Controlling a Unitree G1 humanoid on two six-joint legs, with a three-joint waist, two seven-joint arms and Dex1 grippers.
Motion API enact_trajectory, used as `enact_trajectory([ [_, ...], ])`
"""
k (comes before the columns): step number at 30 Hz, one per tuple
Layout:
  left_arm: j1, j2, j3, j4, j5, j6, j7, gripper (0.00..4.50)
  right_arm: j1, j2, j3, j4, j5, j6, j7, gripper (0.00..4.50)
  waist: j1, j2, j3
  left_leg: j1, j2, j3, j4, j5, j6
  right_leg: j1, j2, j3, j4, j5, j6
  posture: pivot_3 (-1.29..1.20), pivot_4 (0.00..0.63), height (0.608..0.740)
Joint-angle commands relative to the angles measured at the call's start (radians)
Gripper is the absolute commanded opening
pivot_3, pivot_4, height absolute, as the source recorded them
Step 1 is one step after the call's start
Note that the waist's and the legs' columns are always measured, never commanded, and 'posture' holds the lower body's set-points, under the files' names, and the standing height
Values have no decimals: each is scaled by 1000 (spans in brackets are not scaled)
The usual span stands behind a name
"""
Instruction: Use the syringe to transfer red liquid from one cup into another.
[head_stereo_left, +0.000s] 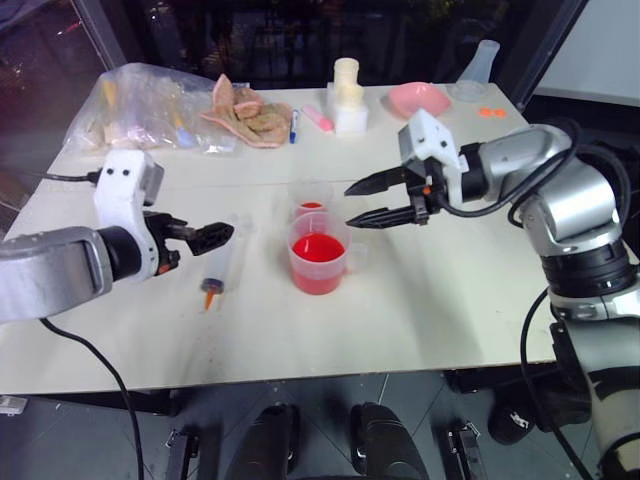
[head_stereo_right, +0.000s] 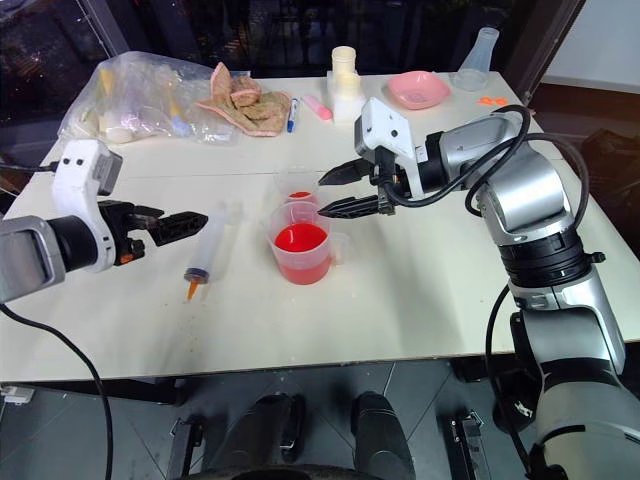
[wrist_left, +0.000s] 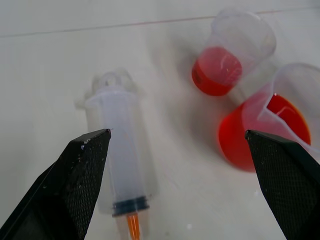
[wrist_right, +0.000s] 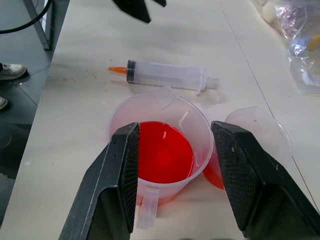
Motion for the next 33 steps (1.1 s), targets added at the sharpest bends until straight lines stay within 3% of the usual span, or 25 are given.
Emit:
enact_trajectory([
  [1,9,26,51,-20,-6,-14,4,4475,-23,0,-33,-11,12,-12,6,2358,0,0,0,0,0,0,0,0,0,0,0,0,0,0,0,0,150,740],
  [27,56,18,57,-51,-6,-49,44,4475,-44,19,-18,39,-13,-48,29,2358,1,0,0,0,0,0,0,0,0,0,0,0,0,0,0,0,150,740],
  [33,17,40,29,-19,-6,-59,135,4475,-56,30,-11,51,-19,-48,30,2358,1,0,0,0,0,0,0,0,0,0,0,0,-1,0,0,0,150,740],
])
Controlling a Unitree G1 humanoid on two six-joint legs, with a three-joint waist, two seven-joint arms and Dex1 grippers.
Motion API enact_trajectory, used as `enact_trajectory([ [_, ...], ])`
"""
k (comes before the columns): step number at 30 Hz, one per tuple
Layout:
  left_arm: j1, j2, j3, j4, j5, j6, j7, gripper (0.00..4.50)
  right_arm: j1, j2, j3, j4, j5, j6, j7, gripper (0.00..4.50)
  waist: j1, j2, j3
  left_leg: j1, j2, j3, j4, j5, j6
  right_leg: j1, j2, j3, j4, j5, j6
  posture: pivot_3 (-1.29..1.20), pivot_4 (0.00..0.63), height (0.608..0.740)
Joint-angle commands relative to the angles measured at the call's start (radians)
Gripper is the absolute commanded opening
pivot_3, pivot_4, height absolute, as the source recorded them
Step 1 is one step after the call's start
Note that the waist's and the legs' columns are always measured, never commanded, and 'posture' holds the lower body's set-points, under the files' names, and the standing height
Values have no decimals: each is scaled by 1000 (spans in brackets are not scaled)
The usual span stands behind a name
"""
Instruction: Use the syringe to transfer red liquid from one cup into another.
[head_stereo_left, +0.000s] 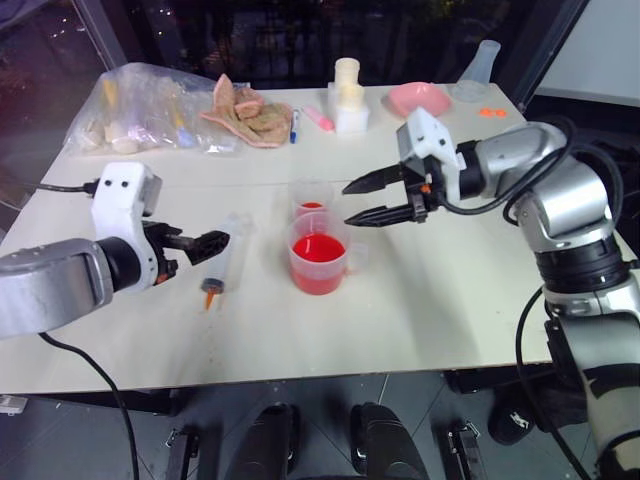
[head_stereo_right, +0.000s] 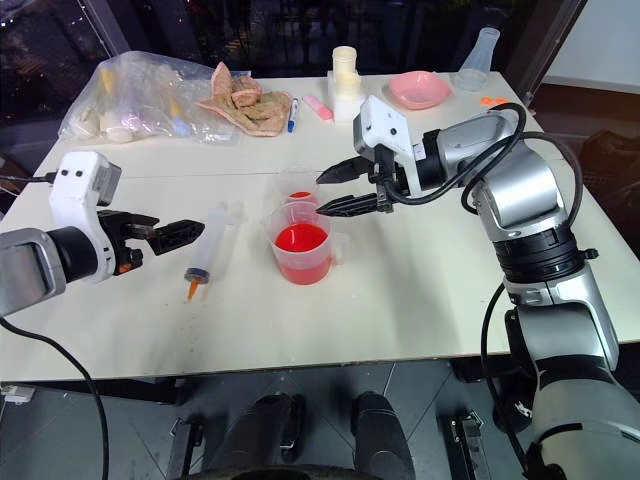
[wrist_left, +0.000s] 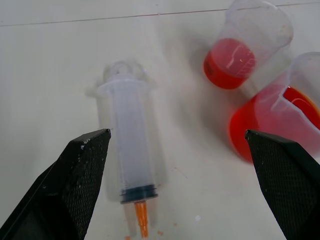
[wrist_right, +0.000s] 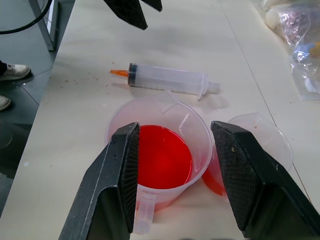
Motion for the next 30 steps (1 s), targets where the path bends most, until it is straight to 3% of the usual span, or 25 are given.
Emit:
enact_trajectory([
  [1,-57,39,-16,8,-5,-25,67,4475,-40,9,-12,-1,-3,-6,2,2358,0,0,0,0,0,0,0,0,0,0,0,0,0,0,0,0,150,740],
  [5,-195,-47,-97,83,-5,-49,214,4475,-51,14,-13,13,-10,-11,8,2358,5,0,0,0,0,0,0,0,0,0,0,0,0,0,0,0,150,740],
  [7,-320,-57,-173,143,-5,-26,289,4475,-60,19,-11,25,-15,-15,12,2358,7,0,1,0,0,0,0,0,0,0,0,0,0,0,0,0,150,740],
  [8,-410,-119,-218,218,-5,-9,398,4475,-66,21,-9,31,-18,-18,15,2358,8,0,1,0,0,0,0,0,0,1,0,0,-1,0,0,0,150,740],
  [10,-536,-211,-281,340,-5,52,547,4475,-76,23,-9,40,-20,-20,20,2358,11,-1,0,0,-1,-1,1,0,0,2,0,-1,-1,0,1,0,150,740],
  [14,-742,-317,-392,592,-5,317,621,4475,-85,22,-10,48,-25,-23,31,2358,4,-1,0,0,-1,-2,2,3,-4,2,0,-1,-1,0,1,0,150,740],
  [17,-842,-425,-390,812,-5,417,705,4475,-81,21,-12,44,-27,-24,31,2358,2,-1,0,-1,-1,-1,1,3,-4,0,1,-1,1,0,1,0,150,740],
  [20,-918,-479,-387,962,-5,507,723,4475,-78,22,-14,41,-28,-23,30,2358,-3,-1,0,-1,-1,-1,1,3,-5,-2,1,-1,1,0,1,0,150,740],
  [24,-1066,-486,-550,1108,-5,688,582,4475,-70,19,-20,26,-25,-17,21,2358,-4,-2,1,-3,-1,-1,1,4,-6,-3,1,-1,2,0,1,0,150,740],
  [30,-1143,-521,-623,1292,38,715,542,4475,-55,12,-27,10,-21,-16,13,2358,-15,-2,1,-3,-1,-2,1,4,-7,-3,1,-1,2,0,1,0,150,740],
])
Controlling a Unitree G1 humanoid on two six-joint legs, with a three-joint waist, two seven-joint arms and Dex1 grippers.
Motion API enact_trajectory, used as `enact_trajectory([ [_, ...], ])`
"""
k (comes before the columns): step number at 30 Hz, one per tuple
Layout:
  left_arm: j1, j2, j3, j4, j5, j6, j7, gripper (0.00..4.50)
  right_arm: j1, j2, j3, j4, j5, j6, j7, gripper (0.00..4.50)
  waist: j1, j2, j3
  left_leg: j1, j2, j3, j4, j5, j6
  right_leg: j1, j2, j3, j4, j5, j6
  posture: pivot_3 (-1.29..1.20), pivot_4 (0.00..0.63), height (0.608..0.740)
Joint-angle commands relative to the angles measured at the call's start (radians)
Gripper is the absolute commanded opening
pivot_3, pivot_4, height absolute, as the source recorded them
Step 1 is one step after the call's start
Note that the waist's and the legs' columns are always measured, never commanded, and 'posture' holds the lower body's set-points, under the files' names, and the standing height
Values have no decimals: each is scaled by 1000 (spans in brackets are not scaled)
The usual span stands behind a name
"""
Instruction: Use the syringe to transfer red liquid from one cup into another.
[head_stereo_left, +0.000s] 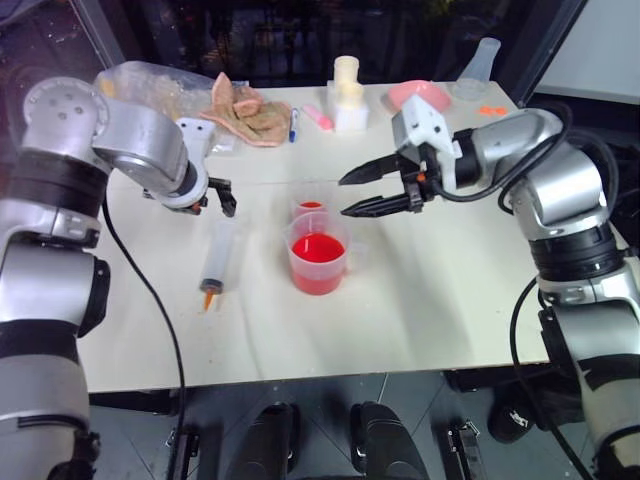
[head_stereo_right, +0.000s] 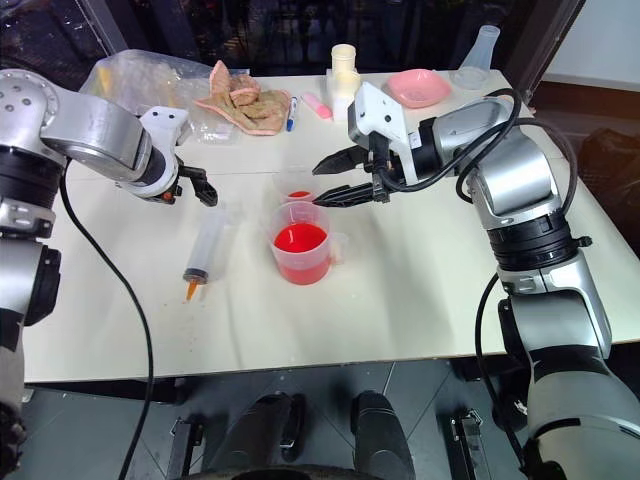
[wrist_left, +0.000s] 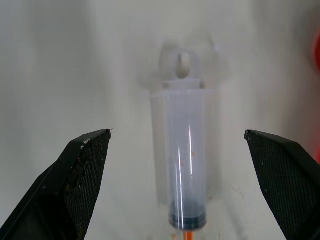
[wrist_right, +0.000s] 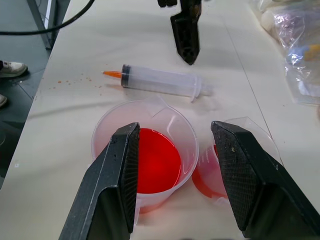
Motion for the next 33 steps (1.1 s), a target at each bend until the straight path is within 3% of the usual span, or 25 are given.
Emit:
enact_trajectory([
  [1,-41,-12,-26,56,32,9,-35,4475,0,-10,-36,-34,11,-3,-9,2358,-7,0,0,0,0,0,0,0,0,0,0,0,0,0,0,0,150,740],
  [10,1,-58,-2,127,185,9,-95,4475,18,-22,-45,-54,18,11,-20,2358,-10,0,0,0,0,0,0,0,0,0,0,0,0,0,0,0,150,740],
  [24,29,-201,230,247,614,9,-261,4475,30,-45,-54,-81,28,39,-37,2358,-10,0,0,-1,0,0,0,0,0,-1,0,0,0,0,0,0,150,740],
  [33,42,-234,326,284,773,9,-308,1680,34,-62,-56,-95,37,52,-44,2358,-10,0,0,-1,0,0,0,0,0,-1,-1,0,0,0,0,0,150,740],
])
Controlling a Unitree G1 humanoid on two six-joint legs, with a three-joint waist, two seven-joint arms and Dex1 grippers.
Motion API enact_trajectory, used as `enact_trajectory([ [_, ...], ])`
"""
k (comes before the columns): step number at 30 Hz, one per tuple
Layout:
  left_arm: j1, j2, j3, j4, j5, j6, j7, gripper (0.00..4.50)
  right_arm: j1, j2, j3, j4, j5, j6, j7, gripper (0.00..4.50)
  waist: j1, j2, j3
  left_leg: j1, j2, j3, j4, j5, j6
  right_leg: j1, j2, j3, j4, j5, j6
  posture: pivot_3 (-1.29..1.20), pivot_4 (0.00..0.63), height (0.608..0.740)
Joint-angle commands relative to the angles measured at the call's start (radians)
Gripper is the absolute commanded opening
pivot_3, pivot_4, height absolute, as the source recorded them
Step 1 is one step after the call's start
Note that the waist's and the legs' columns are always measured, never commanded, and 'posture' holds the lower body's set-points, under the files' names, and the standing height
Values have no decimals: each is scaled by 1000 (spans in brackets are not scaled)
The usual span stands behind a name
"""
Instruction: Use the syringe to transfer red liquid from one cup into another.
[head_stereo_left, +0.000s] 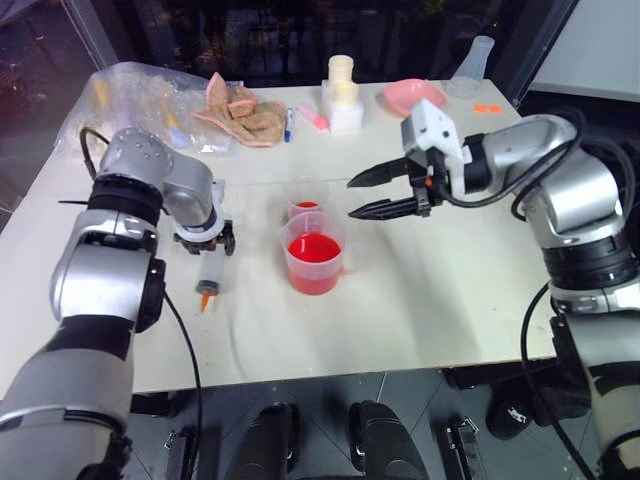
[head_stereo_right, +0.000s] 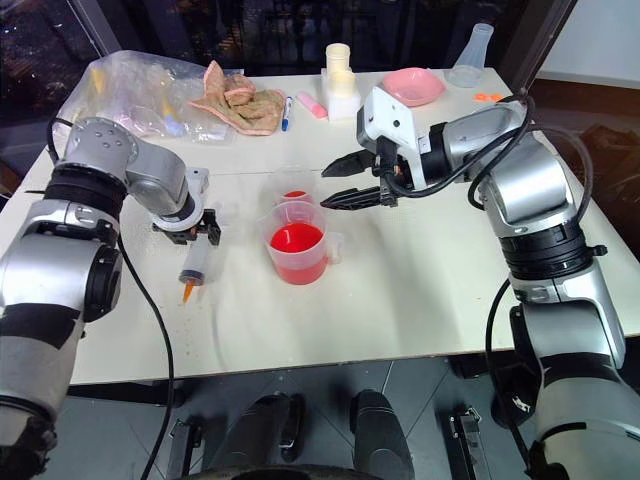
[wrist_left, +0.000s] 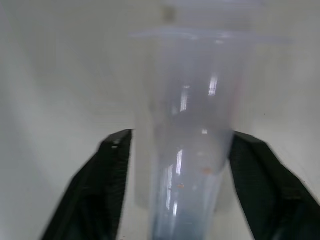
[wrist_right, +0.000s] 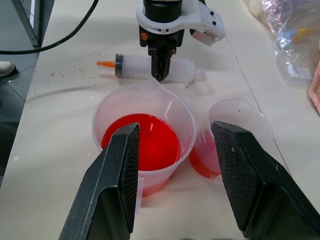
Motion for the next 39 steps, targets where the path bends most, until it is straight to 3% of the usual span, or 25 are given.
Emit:
enact_trajectory([
  [1,8,2,49,11,56,5,-16,1519,-6,-12,-44,-33,16,0,-5,2358,0,0,0,0,0,0,0,0,0,0,0,0,0,0,0,0,150,740],
  [8,28,-5,134,-26,127,5,-23,1426,-9,-12,-43,-31,15,2,-8,2358,0,0,0,0,0,0,1,0,0,0,0,0,1,0,0,0,150,740],
  [14,70,21,308,-536,137,5,-33,1425,-8,-13,-51,-26,14,3,-23,2358,0,-2,1,-2,1,-1,1,1,-1,-2,0,0,2,0,0,0,150,740],
  [19,72,-40,455,-773,123,-178,-249,1425,-4,-7,-78,-20,22,19,-66,2358,5,-2,1,-3,0,-1,1,1,-2,-2,-1,0,1,0,0,0,150,740],
  [23,23,10,287,-869,282,-318,-507,1425,2,3,-145,-24,68,78,-126,2358,2,-2,1,-3,0,0,1,1,-2,-2,-1,-1,1,0,0,0,150,740],
  [28,50,-21,248,-978,297,-469,-844,1425,-7,6,-227,-23,132,159,-181,2358,1,-2,1,-3,0,0,1,1,-2,-2,-1,0,0,0,0,0,150,740],
  [35,162,-110,249,-1023,299,-603,-1112,1425,-38,39,-348,-29,297,363,-283,2358,0,-1,0,-1,1,0,0,1,-1,-1,0,0,0,0,-1,0,150,740],
  [39,244,-84,176,-1082,369,-671,-1286,1425,-52,47,-401,-32,360,423,-340,2358,-2,-1,0,-1,1,0,0,1,-1,-1,0,0,1,0,-1,0,150,740],
])
